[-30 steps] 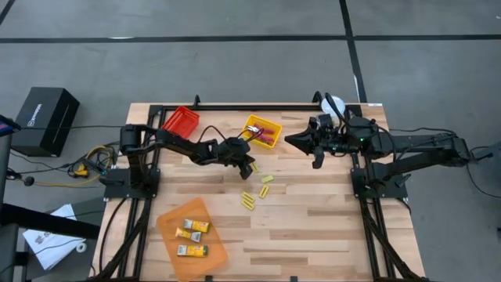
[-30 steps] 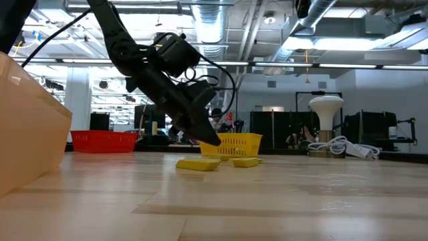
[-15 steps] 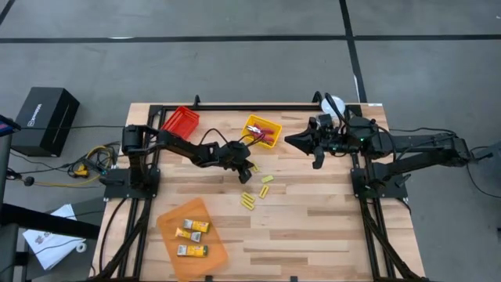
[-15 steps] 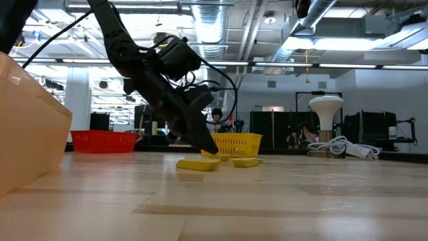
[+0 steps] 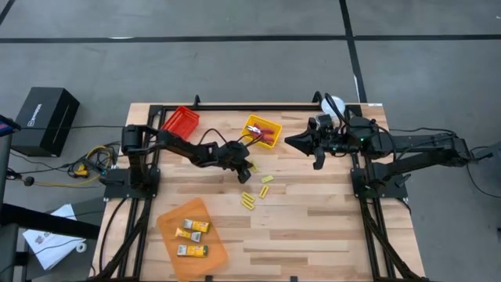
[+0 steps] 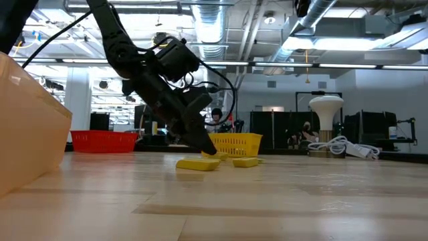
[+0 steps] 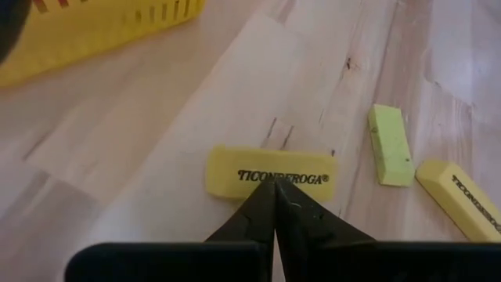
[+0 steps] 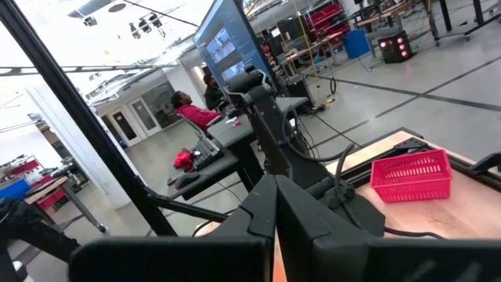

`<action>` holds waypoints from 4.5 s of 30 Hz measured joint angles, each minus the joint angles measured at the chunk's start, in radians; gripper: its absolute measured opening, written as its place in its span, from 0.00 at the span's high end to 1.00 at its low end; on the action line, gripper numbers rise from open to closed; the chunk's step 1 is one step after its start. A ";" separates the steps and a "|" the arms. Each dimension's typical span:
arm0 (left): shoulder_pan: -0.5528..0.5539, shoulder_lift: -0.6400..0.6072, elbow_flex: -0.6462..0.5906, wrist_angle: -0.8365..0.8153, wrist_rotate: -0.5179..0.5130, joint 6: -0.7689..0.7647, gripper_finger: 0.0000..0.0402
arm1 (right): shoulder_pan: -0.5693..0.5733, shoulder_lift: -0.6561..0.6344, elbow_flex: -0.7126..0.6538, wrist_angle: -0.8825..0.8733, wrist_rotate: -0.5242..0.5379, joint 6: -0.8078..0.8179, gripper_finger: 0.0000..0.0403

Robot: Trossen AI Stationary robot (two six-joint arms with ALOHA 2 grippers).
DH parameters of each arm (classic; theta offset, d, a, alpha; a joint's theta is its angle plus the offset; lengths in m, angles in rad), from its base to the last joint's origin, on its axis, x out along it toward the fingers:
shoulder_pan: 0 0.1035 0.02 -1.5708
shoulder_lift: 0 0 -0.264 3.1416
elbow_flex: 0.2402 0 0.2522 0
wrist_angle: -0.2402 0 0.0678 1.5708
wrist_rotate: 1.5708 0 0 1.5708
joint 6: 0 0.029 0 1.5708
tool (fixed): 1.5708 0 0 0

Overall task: Pick & Place School Supplies
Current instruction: Put the yellow eraser into the red bin

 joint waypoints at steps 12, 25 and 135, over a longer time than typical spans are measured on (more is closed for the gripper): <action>0.000 -0.001 -0.091 0.034 0.053 -0.063 1.00 | 0.000 0.000 0.000 -0.001 -0.013 0.000 1.00; 0.005 0.006 -0.056 0.070 0.054 -0.066 1.00 | 0.000 0.000 0.000 -0.001 -0.029 -0.002 1.00; 0.027 -0.739 -0.050 -0.327 0.257 0.119 0.69 | -0.033 0.000 0.061 0.167 -0.077 -0.071 1.00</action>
